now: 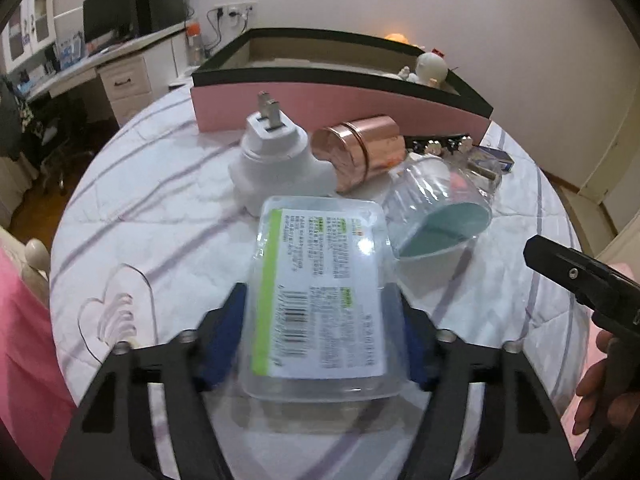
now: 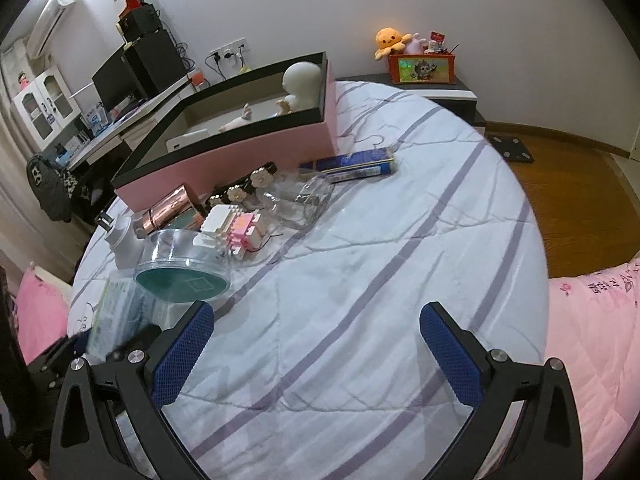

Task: Organize rigid objects
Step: 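Grasp the clear green-labelled box with the left gripper while the right grasps the glass jar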

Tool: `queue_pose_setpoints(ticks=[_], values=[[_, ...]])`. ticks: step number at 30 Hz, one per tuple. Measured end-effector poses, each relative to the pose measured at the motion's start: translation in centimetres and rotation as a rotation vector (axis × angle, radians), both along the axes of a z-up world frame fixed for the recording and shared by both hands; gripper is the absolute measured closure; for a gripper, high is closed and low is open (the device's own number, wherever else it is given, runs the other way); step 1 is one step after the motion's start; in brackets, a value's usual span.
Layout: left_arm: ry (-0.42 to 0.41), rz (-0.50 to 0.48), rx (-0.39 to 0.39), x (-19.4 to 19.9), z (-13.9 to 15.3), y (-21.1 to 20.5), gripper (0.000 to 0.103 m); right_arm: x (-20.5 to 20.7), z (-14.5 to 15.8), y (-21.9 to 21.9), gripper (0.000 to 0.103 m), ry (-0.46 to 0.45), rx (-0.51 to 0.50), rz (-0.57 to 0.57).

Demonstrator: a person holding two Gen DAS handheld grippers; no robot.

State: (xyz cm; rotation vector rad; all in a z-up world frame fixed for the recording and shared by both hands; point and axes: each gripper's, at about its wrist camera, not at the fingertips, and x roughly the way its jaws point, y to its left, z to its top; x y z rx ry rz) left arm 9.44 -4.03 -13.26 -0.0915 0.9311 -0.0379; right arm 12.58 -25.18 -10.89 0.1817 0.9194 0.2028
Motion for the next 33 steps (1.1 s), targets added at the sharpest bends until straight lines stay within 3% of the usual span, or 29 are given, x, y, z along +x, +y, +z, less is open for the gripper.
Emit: queue_pose_setpoints(ticks=[13, 18, 23, 25, 26, 28, 33], values=[[-0.020, -0.012, -0.027, 1.0, 0.0, 2.4, 0.039, 3.8, -0.6, -0.8, 0.000, 0.004, -0.018, -0.093], [-0.025, -0.020, -0.028, 1.2, 0.1, 2.4, 0.039, 5.9, -0.6, 0.3, 0.000, -0.017, -0.037, -0.069], [-0.027, -0.023, -0.035, 1.5, 0.1, 2.8, 0.039, 8.2, -1.1, 1.6, 0.010, -0.017, -0.055, -0.024], [-0.028, -0.026, -0.034, 1.6, 0.0, 2.8, 0.039, 8.8, -1.2, 2.2, 0.028, -0.014, -0.078, -0.001], [-0.029, -0.027, -0.035, 1.6, 0.0, 2.8, 0.039, 8.9, -1.2, 2.4, 0.030, -0.016, -0.095, 0.009], [-0.029, -0.029, -0.039, 1.6, 0.0, 2.9, 0.039, 8.7, -1.1, 2.9, 0.049, -0.019, -0.103, 0.039], [-0.031, -0.030, -0.054, 1.6, 0.0, 3.2, 0.039, 7.5, -0.9, 2.9, 0.049, -0.023, -0.101, 0.041]])
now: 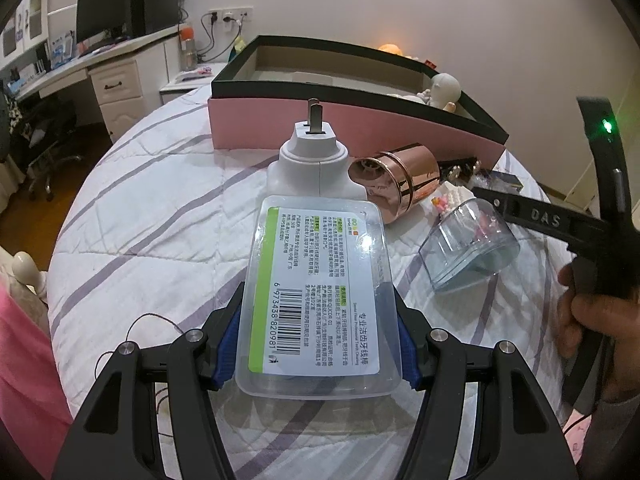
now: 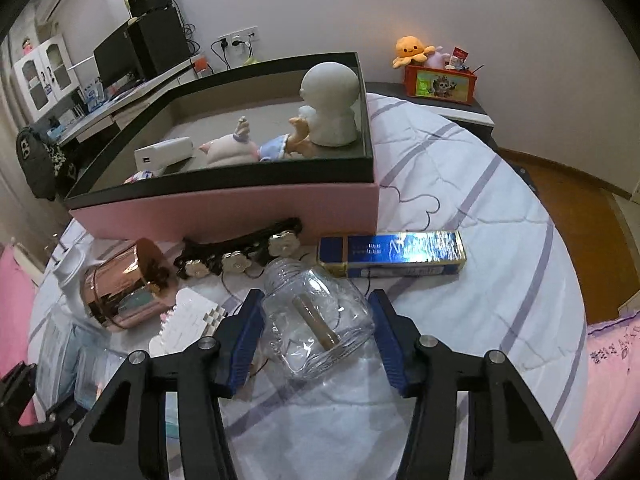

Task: Organize rigid objects
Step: 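Grasp the clear green-labelled box with the left gripper while the right grasps the glass jar, then carry the plastic box and glass jar over the pink box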

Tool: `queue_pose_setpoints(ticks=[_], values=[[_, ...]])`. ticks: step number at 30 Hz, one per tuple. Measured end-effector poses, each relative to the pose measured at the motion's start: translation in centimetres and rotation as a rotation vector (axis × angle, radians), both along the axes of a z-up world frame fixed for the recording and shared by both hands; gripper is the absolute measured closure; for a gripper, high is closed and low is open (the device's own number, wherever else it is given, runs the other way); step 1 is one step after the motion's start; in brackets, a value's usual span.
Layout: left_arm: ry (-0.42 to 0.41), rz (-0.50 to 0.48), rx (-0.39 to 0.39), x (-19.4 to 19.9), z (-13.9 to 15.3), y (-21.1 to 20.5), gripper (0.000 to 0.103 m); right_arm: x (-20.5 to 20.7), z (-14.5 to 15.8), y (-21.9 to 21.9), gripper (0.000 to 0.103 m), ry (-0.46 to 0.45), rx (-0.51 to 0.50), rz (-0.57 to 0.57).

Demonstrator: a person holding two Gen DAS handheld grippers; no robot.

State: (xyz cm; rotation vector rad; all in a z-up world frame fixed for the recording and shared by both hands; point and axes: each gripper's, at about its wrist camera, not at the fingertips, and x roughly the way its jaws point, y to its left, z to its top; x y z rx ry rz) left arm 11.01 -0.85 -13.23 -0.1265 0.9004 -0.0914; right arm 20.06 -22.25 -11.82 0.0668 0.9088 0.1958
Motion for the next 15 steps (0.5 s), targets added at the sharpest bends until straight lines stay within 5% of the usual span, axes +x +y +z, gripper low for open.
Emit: queue_pose_setpoints(ticks=[15], values=[[-0.050, 0.016, -0.022, -1.2, 2.0, 1.4, 0.040, -4.0, 3.4, -0.8, 0.049, -0.045, 0.045, -0.001]])
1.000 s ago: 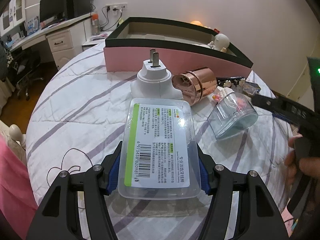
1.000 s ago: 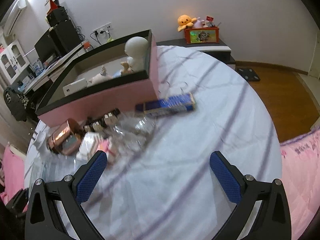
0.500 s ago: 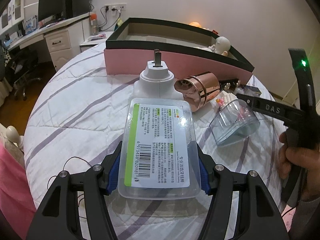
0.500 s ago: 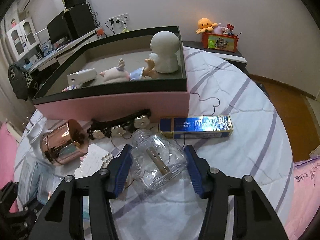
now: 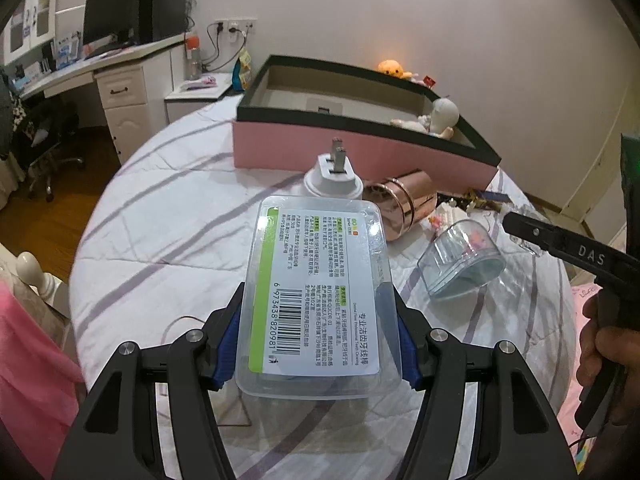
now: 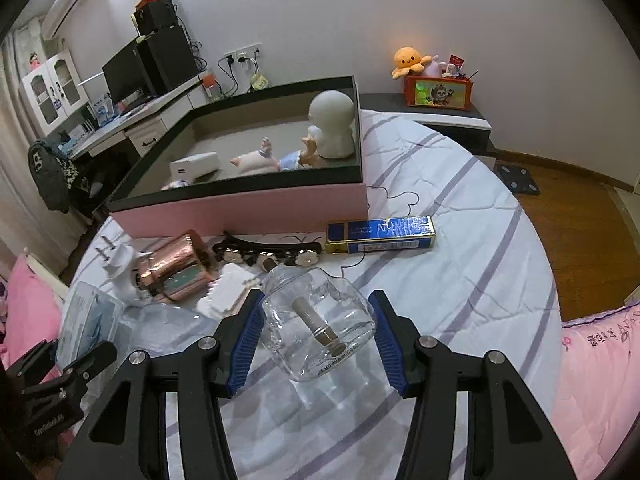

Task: Organize rigid objects
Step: 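Carry the plastic box and glass jar over the pink box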

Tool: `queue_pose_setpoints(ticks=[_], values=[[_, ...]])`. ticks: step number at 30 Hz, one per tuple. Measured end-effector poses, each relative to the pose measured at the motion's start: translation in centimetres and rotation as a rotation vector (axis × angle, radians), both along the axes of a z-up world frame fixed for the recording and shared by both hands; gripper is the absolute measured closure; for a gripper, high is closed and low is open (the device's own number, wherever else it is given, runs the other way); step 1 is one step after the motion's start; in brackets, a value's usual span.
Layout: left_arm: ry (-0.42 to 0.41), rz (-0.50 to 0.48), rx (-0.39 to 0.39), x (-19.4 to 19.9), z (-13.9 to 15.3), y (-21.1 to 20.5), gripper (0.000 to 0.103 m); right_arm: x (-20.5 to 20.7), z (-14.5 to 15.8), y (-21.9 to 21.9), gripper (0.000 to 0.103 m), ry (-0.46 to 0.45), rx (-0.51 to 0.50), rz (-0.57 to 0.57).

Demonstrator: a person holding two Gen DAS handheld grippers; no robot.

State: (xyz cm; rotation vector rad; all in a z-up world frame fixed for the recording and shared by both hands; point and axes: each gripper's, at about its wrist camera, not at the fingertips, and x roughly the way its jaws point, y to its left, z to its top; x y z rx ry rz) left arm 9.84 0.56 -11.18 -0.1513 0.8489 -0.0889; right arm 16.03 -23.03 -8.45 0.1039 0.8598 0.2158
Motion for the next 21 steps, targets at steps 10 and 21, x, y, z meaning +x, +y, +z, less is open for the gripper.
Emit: queue_pose_setpoints(ticks=[10, 21], values=[[-0.071, 0.000, 0.008, -0.8, 3.0, 1.1, 0.040, -1.7, 3.5, 1.0, 0.049, -0.081, -0.003, 0.027], [-0.158, -0.018, 0.027, 1.7, 6.7, 1.5, 0.040, 0.1, 6.6, 2.7, 0.049, -0.153, -0.027, 0.073]])
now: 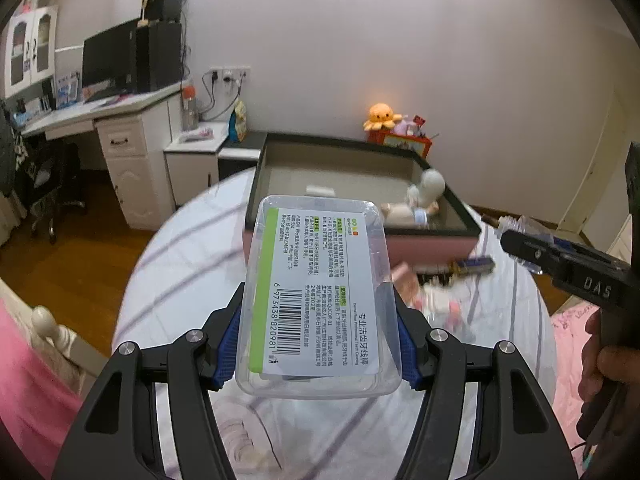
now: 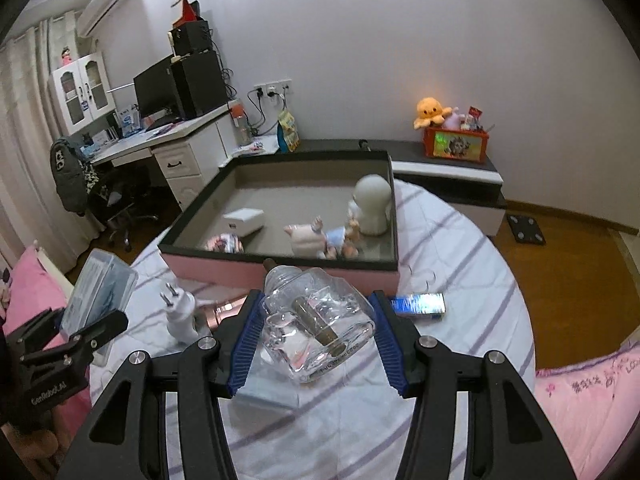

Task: Organize rigid objects
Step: 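Carry the plastic box and glass jar over the pink box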

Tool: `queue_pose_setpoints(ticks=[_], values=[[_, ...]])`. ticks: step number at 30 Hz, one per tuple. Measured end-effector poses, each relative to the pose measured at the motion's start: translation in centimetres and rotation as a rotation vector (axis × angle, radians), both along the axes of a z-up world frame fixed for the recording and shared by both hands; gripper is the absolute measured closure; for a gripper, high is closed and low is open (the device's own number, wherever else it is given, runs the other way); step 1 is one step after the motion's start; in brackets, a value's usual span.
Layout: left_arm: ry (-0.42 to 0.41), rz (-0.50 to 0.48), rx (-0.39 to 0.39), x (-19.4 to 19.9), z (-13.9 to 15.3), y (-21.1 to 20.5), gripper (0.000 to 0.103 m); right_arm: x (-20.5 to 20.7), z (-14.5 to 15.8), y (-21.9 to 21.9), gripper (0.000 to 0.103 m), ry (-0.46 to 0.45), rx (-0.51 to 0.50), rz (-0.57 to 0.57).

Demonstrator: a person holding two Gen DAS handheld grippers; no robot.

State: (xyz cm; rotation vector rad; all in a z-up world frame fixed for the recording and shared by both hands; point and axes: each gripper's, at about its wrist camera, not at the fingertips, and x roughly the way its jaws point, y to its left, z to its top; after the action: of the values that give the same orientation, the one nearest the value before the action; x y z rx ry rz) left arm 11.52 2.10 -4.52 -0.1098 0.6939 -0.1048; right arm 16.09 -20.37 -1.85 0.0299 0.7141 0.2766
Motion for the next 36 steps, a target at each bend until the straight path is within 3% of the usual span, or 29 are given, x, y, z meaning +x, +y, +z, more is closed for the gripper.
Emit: queue_pose_setpoints(ticks=[7, 16, 25, 36], values=[[-0.047, 0.000, 0.009, 4.7, 2.3, 0.8, 0.040, 3.2, 1.4, 1.7, 0.049, -0.035, -0.013, 0.025], [-0.052, 0.003, 0.007, 11.8, 2.8, 1.4, 0.040, 9.2, 1.1, 3.2, 0.048, -0.021, -0.019, 0.040], [0.000, -0.013, 0.015, 18.4, 0.9, 0.6, 0.040, 15.1, -1.5, 4.7, 0.048, 0.046, -0.043, 0.041], [0.103, -0.034, 0.033, 22.0, -2.5, -0.8, 0.039, 17.3, -4.7, 5.4, 0.048, 0.129, -0.066, 0.039]])
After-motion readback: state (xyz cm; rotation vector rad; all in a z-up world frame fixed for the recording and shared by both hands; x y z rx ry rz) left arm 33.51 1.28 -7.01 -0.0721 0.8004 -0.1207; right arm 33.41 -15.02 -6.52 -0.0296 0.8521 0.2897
